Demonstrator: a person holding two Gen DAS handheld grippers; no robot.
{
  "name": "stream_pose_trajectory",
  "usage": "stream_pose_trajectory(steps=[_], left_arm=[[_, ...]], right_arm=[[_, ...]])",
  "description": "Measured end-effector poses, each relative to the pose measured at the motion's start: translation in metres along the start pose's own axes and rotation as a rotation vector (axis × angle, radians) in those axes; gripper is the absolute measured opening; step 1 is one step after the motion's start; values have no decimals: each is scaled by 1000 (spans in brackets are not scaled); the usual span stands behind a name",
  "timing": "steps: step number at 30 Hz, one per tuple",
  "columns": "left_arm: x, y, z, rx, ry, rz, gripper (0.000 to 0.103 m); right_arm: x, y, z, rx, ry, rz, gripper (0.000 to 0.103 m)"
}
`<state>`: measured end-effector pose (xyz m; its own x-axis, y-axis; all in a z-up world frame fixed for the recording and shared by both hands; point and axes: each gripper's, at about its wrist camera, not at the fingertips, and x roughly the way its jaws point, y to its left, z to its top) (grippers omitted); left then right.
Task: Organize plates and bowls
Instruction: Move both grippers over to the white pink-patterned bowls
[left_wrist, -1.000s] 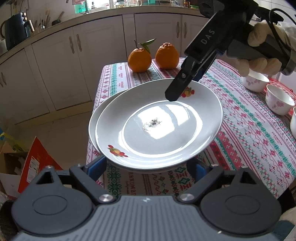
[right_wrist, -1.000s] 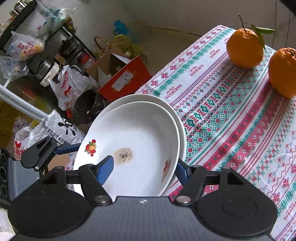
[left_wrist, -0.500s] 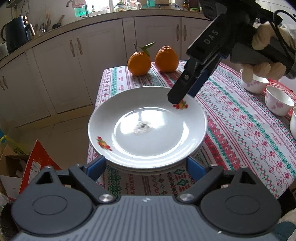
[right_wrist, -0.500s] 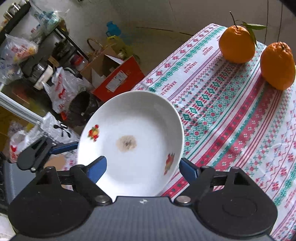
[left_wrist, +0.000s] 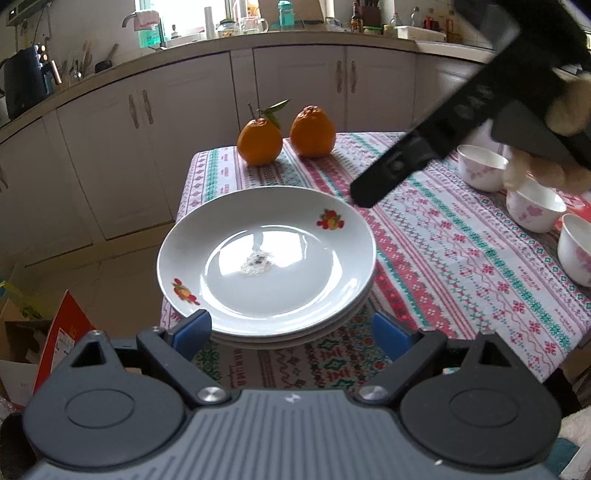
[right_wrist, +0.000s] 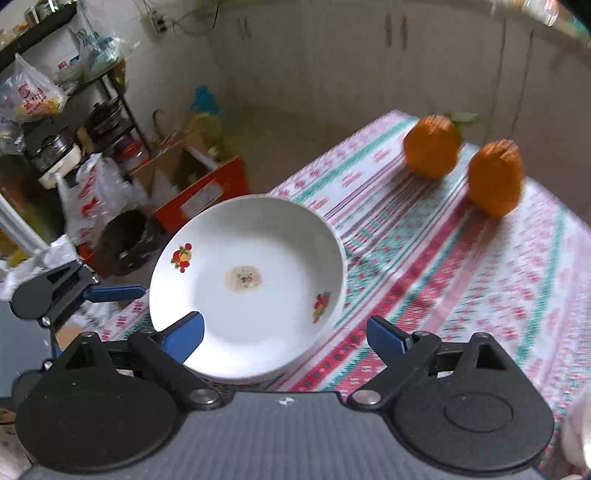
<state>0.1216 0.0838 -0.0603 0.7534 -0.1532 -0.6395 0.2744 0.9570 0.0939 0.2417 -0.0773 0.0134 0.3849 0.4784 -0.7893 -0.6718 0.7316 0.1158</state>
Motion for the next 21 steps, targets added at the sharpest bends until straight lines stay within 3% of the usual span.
stream_pose_trajectory(steps=[6, 15, 21], left_arm=[[-5, -12, 1, 20, -13, -13, 94], [-7, -50, 11, 80, -26, -69, 94], [-3, -92, 23, 153, -33, -157, 94]], right_arm=[[-46, 18, -40, 4, -174, -131, 103], [-101, 18, -116, 132, -284, -303, 103], [-138, 6, -172, 233, -323, -417, 103]])
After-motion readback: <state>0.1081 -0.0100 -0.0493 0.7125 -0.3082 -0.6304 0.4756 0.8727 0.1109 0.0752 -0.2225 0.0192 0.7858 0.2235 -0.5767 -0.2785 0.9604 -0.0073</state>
